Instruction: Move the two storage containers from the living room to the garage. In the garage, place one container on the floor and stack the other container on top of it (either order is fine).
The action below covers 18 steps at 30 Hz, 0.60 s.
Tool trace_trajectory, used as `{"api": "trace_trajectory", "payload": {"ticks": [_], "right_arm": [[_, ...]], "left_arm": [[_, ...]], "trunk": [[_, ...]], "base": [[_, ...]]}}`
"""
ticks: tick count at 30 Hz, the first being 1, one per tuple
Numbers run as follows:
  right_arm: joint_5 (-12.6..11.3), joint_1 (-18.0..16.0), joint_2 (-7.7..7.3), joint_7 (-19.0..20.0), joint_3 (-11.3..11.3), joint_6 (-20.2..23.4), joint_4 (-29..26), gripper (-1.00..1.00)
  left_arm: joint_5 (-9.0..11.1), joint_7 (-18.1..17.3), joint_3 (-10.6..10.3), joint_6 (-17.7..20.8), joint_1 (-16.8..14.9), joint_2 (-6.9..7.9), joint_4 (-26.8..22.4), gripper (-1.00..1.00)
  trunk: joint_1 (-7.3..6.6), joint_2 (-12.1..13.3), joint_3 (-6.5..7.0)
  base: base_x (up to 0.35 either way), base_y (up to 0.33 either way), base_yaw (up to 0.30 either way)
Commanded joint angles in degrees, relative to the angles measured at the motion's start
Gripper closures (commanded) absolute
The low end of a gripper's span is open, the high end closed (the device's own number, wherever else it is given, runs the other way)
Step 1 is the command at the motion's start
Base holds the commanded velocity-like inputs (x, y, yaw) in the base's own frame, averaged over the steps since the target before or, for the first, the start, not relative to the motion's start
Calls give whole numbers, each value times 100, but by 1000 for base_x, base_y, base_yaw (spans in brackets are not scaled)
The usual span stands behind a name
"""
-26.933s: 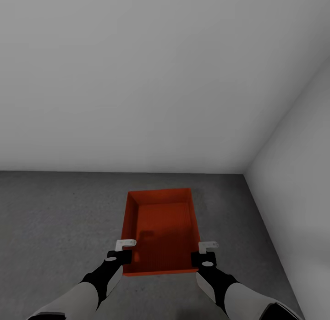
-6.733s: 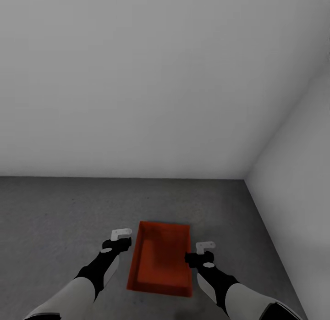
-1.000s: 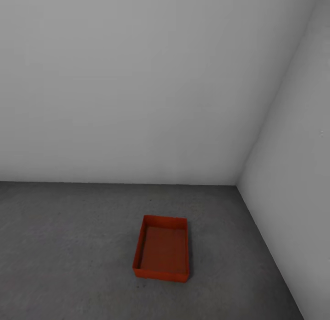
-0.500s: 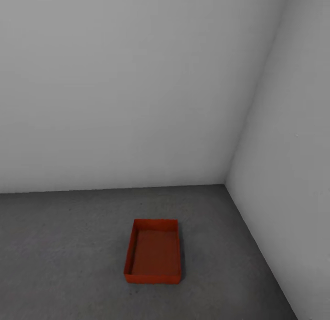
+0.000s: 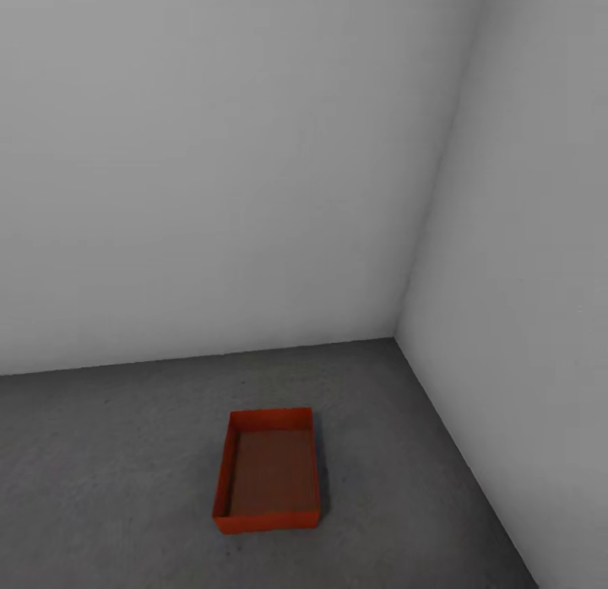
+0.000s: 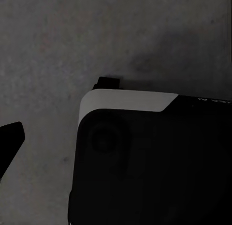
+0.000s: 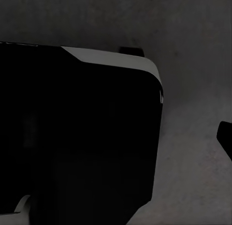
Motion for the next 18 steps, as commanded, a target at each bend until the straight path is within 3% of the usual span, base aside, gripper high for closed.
{"api": "trace_trajectory", "payload": {"ticks": [1, 18], "right_arm": [[-45, -6, 5, -3, 48, -29, 18, -100], [-26, -6, -30, -3, 49, -29, 18, -100]], "left_arm": [[33, 1, 19, -22, -2, -1, 1, -100], [9, 1, 6, -31, -2, -1, -5, -100]], "trunk": [[0, -3, 1], [0, -3, 108]], "base": [[0, 0, -191], [0, 0, -192]]}}
